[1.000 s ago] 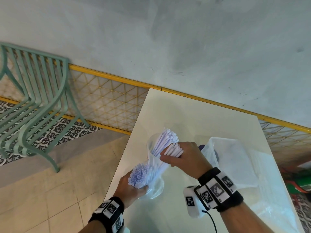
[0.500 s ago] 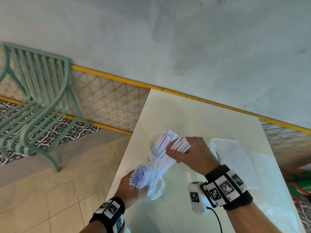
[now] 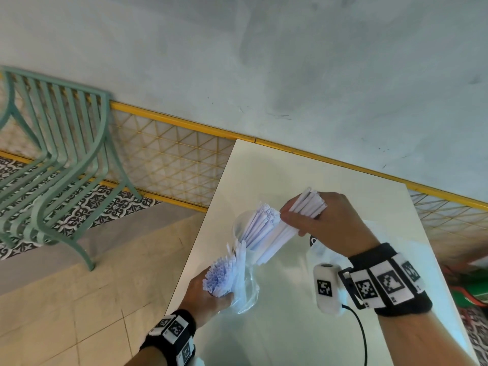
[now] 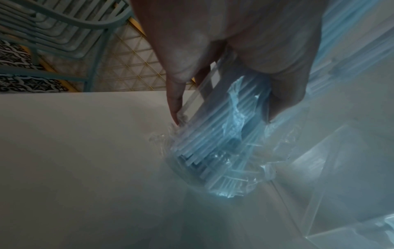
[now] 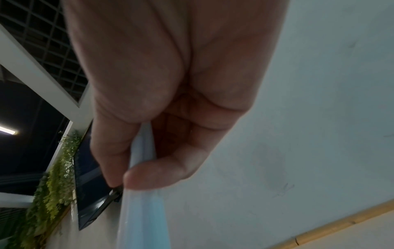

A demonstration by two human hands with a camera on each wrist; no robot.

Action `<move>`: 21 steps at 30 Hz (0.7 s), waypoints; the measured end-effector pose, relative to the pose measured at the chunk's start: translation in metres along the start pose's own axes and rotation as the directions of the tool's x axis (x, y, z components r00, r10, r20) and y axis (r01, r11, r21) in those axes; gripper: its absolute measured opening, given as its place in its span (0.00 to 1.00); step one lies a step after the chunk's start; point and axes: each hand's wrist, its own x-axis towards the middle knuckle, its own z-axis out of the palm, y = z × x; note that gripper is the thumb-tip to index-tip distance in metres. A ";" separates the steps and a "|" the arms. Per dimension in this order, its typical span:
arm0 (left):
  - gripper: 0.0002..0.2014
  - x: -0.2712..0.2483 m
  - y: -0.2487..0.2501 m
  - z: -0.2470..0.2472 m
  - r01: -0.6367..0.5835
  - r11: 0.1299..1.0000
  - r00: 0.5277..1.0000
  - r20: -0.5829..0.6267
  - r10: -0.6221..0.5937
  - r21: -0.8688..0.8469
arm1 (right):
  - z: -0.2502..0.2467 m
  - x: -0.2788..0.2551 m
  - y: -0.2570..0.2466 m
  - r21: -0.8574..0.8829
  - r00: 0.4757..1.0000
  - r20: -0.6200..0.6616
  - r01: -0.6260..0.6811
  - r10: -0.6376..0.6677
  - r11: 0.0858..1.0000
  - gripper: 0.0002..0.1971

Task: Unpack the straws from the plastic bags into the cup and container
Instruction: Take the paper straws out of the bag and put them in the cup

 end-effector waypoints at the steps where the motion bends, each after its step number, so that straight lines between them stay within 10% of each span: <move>1: 0.18 0.000 0.000 0.000 -0.001 1.000 1.000 -0.001 0.001 -0.003 | -0.003 0.002 -0.002 -0.004 1.000 -0.026 0.012 -0.012 1.000 0.01; 12: 0.18 -0.001 0.003 -0.001 0.003 1.000 1.000 0.004 -0.003 -0.014 | 0.037 0.048 0.040 -0.055 0.993 -0.113 -0.038 0.031 0.998 0.03; 21: 0.17 -0.005 0.011 0.001 0.025 0.999 1.000 -0.015 -0.025 -0.028 | 0.064 0.045 0.080 0.015 0.952 -0.307 0.023 -0.018 1.000 0.46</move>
